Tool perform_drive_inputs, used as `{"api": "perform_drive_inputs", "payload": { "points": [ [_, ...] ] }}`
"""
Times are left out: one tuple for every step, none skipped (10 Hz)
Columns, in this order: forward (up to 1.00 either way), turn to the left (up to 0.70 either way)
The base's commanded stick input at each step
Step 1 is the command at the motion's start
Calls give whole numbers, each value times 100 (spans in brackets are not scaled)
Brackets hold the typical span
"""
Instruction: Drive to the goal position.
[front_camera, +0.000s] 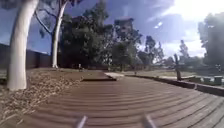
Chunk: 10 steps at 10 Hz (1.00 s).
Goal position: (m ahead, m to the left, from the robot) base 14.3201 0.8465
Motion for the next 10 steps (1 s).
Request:
{"api": "perform_drive_inputs", "payload": {
  "points": [
    [100,-40],
    [100,-40],
    [100,-40],
    [100,0],
    [100,0],
    [100,0],
    [100,0],
    [100,0],
    [100,0],
    [100,0]
  ]
}}
